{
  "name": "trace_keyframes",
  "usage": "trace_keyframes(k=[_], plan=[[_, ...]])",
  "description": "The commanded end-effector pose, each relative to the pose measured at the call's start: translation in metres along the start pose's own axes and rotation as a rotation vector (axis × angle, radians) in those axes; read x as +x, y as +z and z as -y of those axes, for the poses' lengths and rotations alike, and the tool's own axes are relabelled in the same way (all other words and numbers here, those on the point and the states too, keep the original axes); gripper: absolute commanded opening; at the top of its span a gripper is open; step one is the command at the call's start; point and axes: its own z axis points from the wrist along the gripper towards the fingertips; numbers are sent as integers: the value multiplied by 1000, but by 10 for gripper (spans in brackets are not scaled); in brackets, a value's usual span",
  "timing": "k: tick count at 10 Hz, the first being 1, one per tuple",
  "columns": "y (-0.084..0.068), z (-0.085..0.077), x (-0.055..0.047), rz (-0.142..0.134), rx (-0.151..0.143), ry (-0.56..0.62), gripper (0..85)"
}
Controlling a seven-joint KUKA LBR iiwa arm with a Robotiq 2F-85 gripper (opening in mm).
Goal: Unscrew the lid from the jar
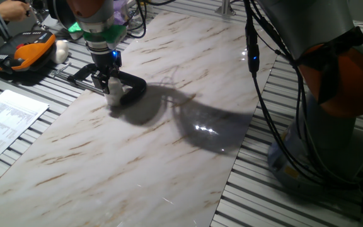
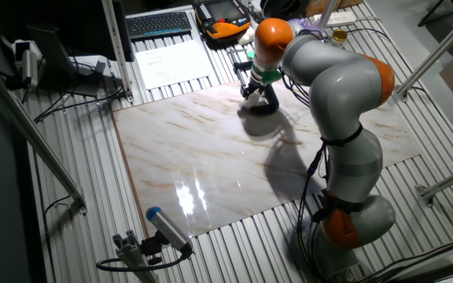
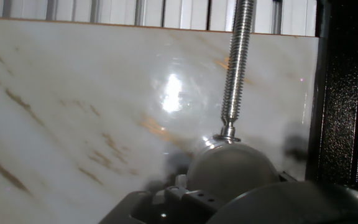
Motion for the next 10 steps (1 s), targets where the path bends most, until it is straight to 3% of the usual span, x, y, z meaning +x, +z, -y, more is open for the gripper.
trace_keyframes(k=[1,5,10], plan=[[0,0,0,-2,1,-8,510],[0,-1,0,-5,8,-53,510],[1,-2,0,-17,-5,-160,510]])
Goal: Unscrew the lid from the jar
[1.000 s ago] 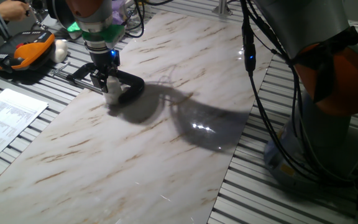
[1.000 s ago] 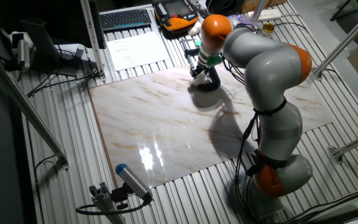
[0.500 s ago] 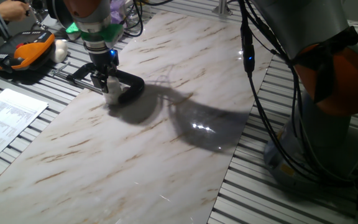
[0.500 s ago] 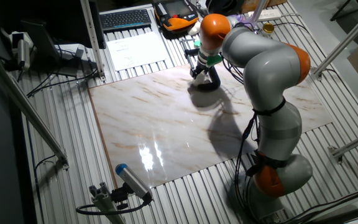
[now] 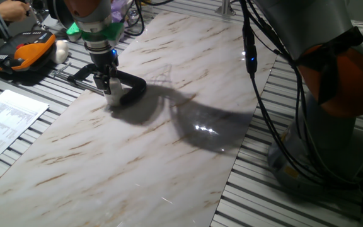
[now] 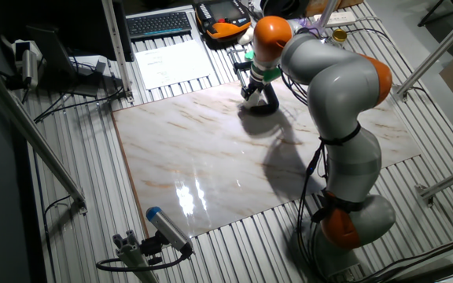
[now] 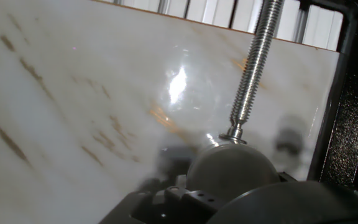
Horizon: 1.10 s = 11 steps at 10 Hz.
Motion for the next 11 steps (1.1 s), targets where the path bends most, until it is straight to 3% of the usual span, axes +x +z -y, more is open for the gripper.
trace_keyframes(k=[1,5,11], plan=[[0,0,0,-2,-1,-15,510],[-1,0,0,-17,0,-93,510],[-1,0,0,6,-10,-123,510]])
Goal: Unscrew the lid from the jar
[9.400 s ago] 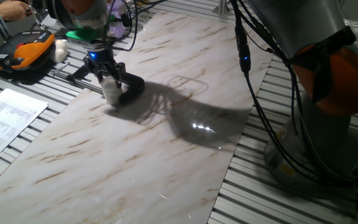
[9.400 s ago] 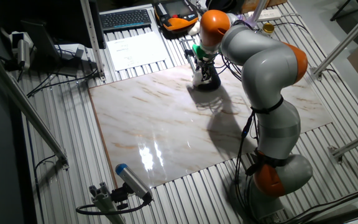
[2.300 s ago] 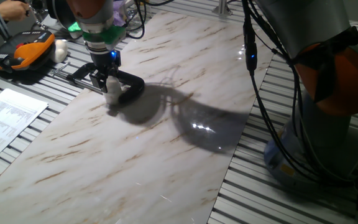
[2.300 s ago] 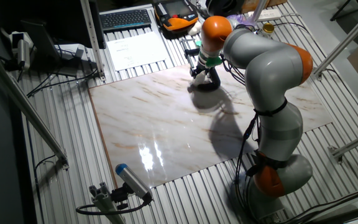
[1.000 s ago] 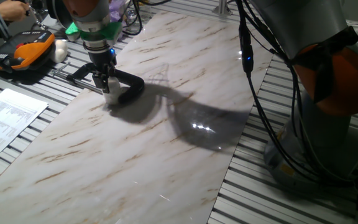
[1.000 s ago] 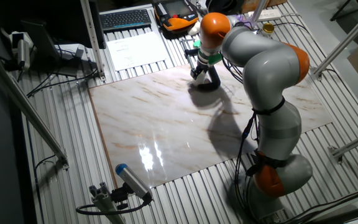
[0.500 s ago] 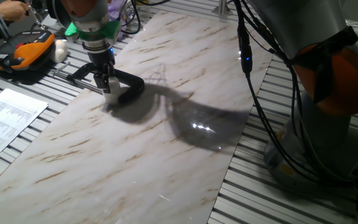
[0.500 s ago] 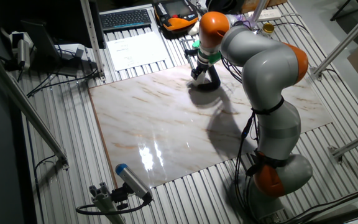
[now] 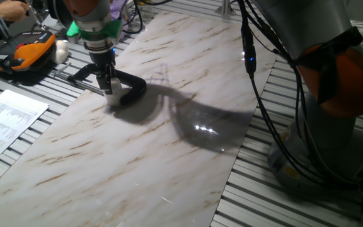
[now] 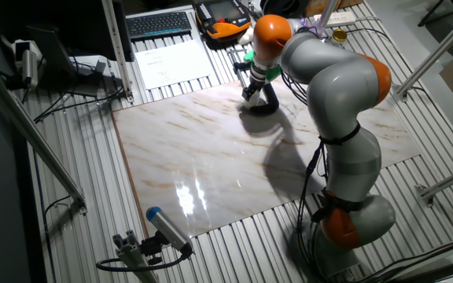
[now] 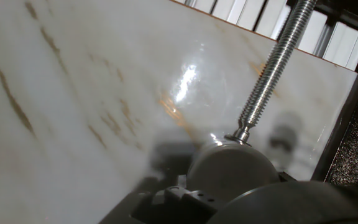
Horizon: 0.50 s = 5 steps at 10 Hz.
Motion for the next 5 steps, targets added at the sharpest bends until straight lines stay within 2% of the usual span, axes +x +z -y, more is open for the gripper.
trace_keyframes(k=[1,3,4,5], plan=[[0,0,0,4,2,13,680],[0,0,0,7,4,42,680],[0,0,0,8,3,60,850],[0,0,0,13,6,86,850]])
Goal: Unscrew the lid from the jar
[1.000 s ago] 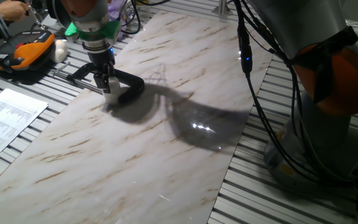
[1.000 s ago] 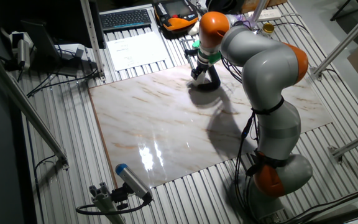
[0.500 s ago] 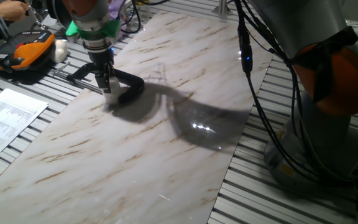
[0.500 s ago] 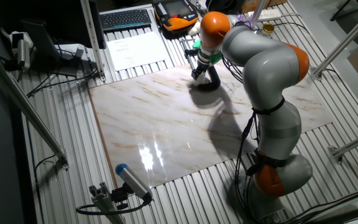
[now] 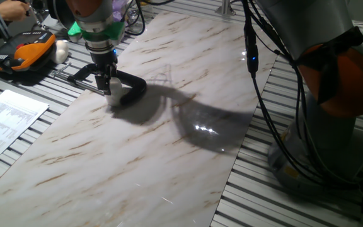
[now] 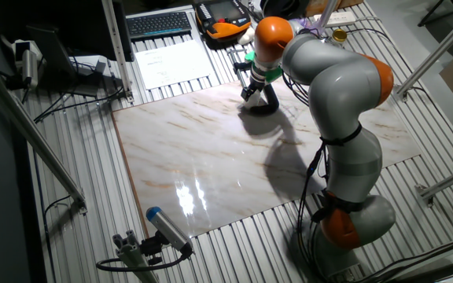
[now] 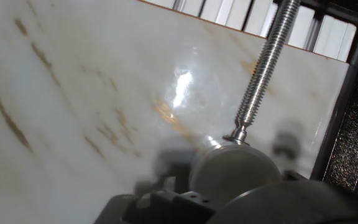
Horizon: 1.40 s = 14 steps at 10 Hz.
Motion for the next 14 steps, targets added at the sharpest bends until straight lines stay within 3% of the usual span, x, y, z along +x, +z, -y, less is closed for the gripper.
trace_keyframes(k=[1,4,7,8,9,10,11,13,14], plan=[[-1,0,0,4,7,46,850],[-3,1,0,13,33,309,850],[-15,3,0,-42,89,575,850],[-17,3,0,-54,93,680,850],[-16,4,0,-64,61,846,680],[-15,4,0,-65,21,987,680],[-16,5,1,-69,21,1042,850],[-27,5,3,-73,105,1120,850],[-31,6,2,-80,117,1199,850]])
